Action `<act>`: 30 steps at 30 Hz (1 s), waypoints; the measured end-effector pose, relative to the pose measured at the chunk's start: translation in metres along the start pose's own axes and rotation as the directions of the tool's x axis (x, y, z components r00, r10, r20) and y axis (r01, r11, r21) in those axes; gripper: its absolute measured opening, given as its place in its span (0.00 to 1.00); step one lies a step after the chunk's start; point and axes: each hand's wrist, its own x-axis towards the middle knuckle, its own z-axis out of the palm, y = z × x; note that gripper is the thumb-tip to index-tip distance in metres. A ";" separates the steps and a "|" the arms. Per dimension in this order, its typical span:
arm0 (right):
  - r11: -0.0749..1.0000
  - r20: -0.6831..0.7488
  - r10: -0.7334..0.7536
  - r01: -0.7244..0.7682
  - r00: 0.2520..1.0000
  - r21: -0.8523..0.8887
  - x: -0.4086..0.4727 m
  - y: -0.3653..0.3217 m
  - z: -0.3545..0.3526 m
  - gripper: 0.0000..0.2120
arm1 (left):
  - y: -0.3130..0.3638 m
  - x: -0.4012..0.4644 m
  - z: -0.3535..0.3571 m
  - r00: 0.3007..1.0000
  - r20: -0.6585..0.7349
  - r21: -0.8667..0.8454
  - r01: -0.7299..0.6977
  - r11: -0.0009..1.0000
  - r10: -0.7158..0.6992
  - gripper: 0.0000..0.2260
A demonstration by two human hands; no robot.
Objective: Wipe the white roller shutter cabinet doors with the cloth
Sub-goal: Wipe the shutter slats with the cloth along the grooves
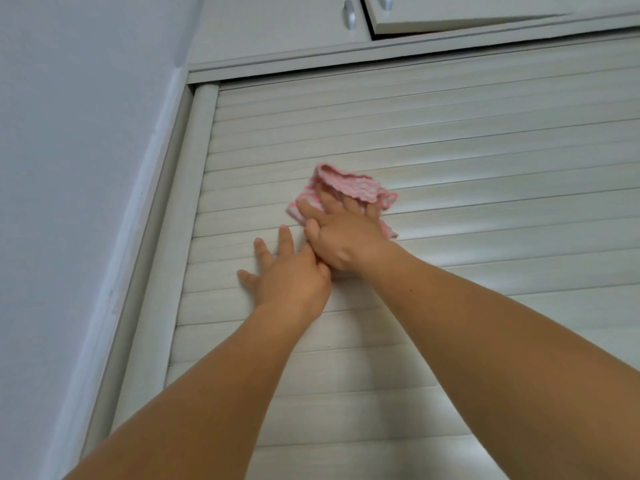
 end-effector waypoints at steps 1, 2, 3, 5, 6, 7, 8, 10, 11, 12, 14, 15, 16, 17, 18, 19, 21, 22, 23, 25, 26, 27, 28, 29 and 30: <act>1.000 0.020 -0.027 0.027 0.999 -0.009 0.003 0.003 -0.002 0.23 | -0.001 0.000 0.001 1.000 -0.006 0.000 -0.005 1.000 0.005 0.24; 0.999 0.031 -0.045 0.045 0.999 -0.019 0.007 0.007 -0.005 0.22 | -0.002 0.000 0.002 1.000 -0.010 -0.002 -0.010 1.000 0.010 0.23; 0.998 0.035 -0.053 0.054 0.998 -0.027 0.010 0.011 -0.007 0.22 | -0.002 0.000 0.002 1.000 -0.011 -0.005 -0.012 1.000 0.012 0.22; 0.998 0.026 -0.032 0.034 0.999 -0.047 0.014 0.020 -0.011 0.22 | -0.001 -0.001 0.002 1.000 -0.005 -0.004 -0.012 1.000 0.012 0.21; 0.998 0.014 -0.012 0.013 1.000 -0.054 0.015 0.026 -0.012 0.22 | -0.001 -0.001 0.002 1.000 -0.002 0.001 -0.010 1.000 0.010 0.21; 0.998 -0.002 0.014 -0.014 1.000 -0.058 0.016 0.032 -0.013 0.23 | -0.001 -0.002 0.002 1.000 0.002 0.007 -0.010 1.000 0.010 0.22; 0.997 -0.021 0.043 -0.045 0.999 -0.061 0.017 0.040 -0.015 0.23 | -0.002 -0.002 0.001 1.000 0.005 0.011 -0.010 1.000 0.010 0.22; 0.992 -0.062 0.103 -0.107 0.993 -0.065 0.016 0.059 -0.020 0.23 | -0.003 -0.003 0.000 1.000 0.007 0.019 -0.014 1.000 0.014 0.22; 0.988 -0.080 0.136 -0.141 0.987 -0.061 0.015 0.070 -0.023 0.23 | -0.003 -0.003 -0.001 1.000 0.007 0.027 -0.018 0.999 0.018 0.22; 0.983 -0.092 0.173 -0.178 0.981 -0.052 0.012 0.081 -0.027 0.23 | -0.004 -0.004 -0.001 1.000 0.009 0.040 -0.024 0.999 0.024 0.22; 0.962 -0.098 0.268 -0.272 0.958 -0.031 0.005 0.106 -0.034 0.23 | -0.006 -0.005 -0.001 0.999 0.001 0.079 -0.043 0.996 0.043 0.22; 0.945 -0.099 0.321 -0.325 0.942 -0.028 0.001 0.118 -0.037 0.23 | -0.008 -0.005 0.000 0.998 -0.004 0.094 -0.055 0.994 0.055 0.23; 0.926 -0.105 0.373 -0.377 0.922 -0.026 -0.002 0.128 -0.040 0.23 | -0.010 -0.005 0.000 0.998 -0.010 0.103 -0.067 0.992 0.068 0.23; 0.906 -0.113 0.417 -0.422 0.902 -0.020 -0.005 0.136 -0.042 0.23 | -0.012 -0.005 0.000 0.997 -0.013 0.108 -0.078 0.991 0.080 0.23; 0.890 -0.120 0.452 -0.457 0.884 -0.011 -0.005 0.140 -0.043 0.24 | -0.013 -0.004 -0.001 0.996 -0.014 0.112 -0.088 0.990 0.091 0.23; 0.876 -0.122 0.479 -0.482 0.869 0.006 -0.005 0.140 -0.043 0.24 | -0.015 -0.003 -0.001 0.995 -0.016 0.118 -0.099 0.988 0.101 0.23; 0.857 -0.125 0.514 -0.513 0.848 0.048 -0.001 0.133 -0.044 0.24 | -0.016 -0.001 -0.003 0.992 -0.017 0.134 -0.124 0.983 0.128 0.23; 0.858 -0.126 0.514 -0.511 0.848 0.058 0.002 0.127 -0.044 0.25 | -0.017 0.000 -0.003 0.989 -0.020 0.137 -0.140 0.981 0.144 0.23; 0.865 -0.121 0.502 -0.499 0.856 0.057 0.005 0.120 -0.045 0.25 | -0.018 0.001 -0.005 0.987 -0.026 0.137 -0.154 0.978 0.159 0.23; 0.899 -0.113 0.438 -0.437 0.892 0.034 0.018 0.104 -0.040 0.24 | -0.021 0.003 -0.008 0.982 -0.038 0.137 -0.179 0.974 0.186 0.22; 0.919 -0.101 0.395 -0.394 0.913 0.031 0.024 0.095 -0.037 0.25 | -0.021 0.004 -0.009 0.979 -0.046 0.140 -0.189 0.972 0.197 0.22; 0.936 -0.084 0.353 -0.351 0.932 0.042 0.032 0.082 -0.033 0.26 | -0.023 0.006 -0.010 0.977 -0.054 0.145 -0.198 0.969 0.208 0.22; 0.949 -0.068 0.315 -0.311 0.947 0.057 0.037 0.069 -0.029 0.27 | -0.023 0.007 -0.011 0.974 -0.062 0.152 -0.207 0.966 0.219 0.21; 0.961 -0.050 0.273 -0.270 0.961 0.059 0.042 0.053 -0.024 0.27 | -0.025 0.008 -0.012 0.971 -0.070 0.166 -0.216 0.962 0.230 0.21; 0.973 -0.033 0.227 -0.226 0.973 0.046 0.046 0.036 -0.020 0.26 | -0.026 0.008 -0.012 0.967 -0.077 0.189 -0.225 0.956 0.243 0.21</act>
